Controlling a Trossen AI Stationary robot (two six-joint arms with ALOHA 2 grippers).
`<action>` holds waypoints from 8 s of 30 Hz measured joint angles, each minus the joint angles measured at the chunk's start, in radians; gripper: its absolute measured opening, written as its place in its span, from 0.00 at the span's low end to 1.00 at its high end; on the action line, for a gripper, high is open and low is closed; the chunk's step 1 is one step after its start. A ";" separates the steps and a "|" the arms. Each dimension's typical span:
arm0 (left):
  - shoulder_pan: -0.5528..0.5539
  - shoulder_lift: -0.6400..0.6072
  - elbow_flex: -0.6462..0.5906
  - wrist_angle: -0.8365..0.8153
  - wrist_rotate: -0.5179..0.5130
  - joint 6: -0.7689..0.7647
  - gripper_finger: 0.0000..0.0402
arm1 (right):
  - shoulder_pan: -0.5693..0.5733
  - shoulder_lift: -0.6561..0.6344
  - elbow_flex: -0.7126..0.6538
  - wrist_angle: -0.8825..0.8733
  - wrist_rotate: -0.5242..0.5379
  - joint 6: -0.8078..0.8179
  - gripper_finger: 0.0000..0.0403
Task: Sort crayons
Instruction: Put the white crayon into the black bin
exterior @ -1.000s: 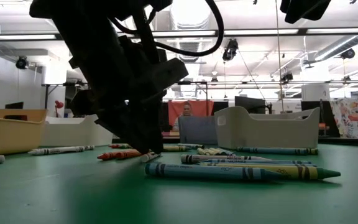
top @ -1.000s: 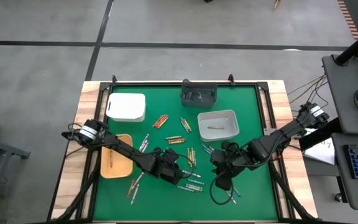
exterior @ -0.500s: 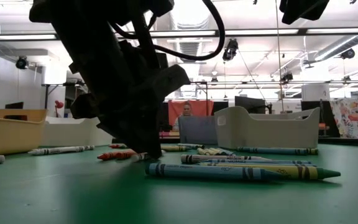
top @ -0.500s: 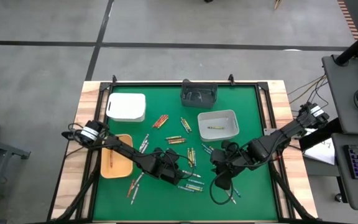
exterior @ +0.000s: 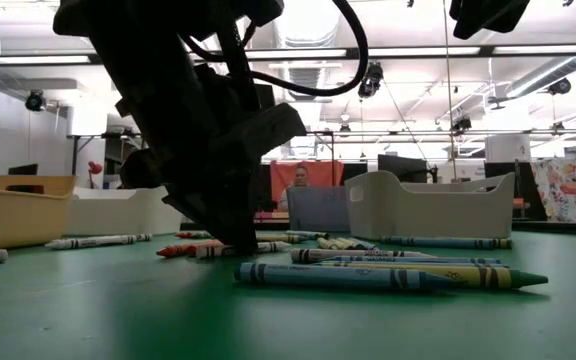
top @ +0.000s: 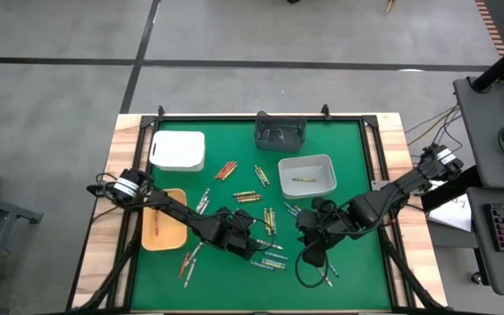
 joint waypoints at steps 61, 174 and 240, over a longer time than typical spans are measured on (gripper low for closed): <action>0.275 -0.718 -0.738 1.613 0.317 1.126 0.00 | -0.464 0.003 -0.374 1.525 -0.191 -0.902 0.32; 0.294 -1.259 -0.694 0.937 -0.244 1.346 0.38 | -1.128 0.719 0.778 -0.074 -0.274 -1.292 0.03; 0.294 -1.323 -0.694 0.769 -0.244 1.262 0.38 | -1.166 0.738 0.604 -0.120 -0.167 -1.361 0.03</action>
